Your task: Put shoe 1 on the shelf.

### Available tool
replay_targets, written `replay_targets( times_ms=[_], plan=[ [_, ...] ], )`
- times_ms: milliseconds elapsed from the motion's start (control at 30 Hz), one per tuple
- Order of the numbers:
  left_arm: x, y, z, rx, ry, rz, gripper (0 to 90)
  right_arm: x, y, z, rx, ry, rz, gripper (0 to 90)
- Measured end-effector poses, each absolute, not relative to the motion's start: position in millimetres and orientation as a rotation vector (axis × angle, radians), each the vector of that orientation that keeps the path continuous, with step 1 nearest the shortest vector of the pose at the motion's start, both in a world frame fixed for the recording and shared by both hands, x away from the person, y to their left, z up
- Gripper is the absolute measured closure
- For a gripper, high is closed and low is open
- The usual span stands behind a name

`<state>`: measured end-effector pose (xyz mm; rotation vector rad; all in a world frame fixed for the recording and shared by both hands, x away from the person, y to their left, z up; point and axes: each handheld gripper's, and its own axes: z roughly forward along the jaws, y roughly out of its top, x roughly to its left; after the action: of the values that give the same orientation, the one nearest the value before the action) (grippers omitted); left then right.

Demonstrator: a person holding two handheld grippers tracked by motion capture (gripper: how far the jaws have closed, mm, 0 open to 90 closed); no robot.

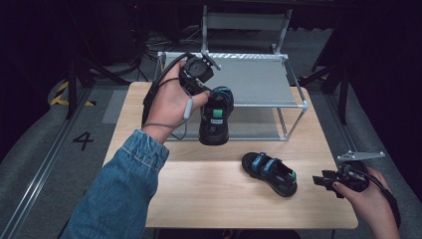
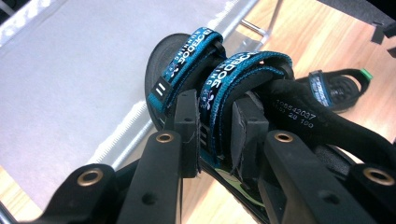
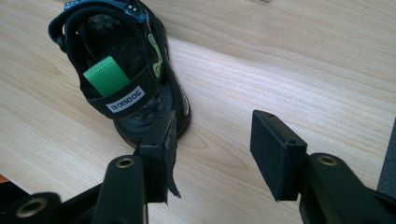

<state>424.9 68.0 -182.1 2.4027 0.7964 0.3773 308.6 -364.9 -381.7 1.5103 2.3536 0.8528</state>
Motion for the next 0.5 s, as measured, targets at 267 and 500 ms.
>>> replay_targets(
  times_ms=[267, 500],
  plan=[
    [448.7, 69.0, -183.6, 2.387, 0.791, 0.426, 75.5, 304.8, -365.9, -382.8, 1.518, 2.355, 0.836, 51.4],
    [471.3, 68.0, -192.7, 2.358, 0.826, 0.438, 75.5, 298.5, -368.5, -380.8, 1.523, 2.340, 0.839, 51.4]
  ],
)
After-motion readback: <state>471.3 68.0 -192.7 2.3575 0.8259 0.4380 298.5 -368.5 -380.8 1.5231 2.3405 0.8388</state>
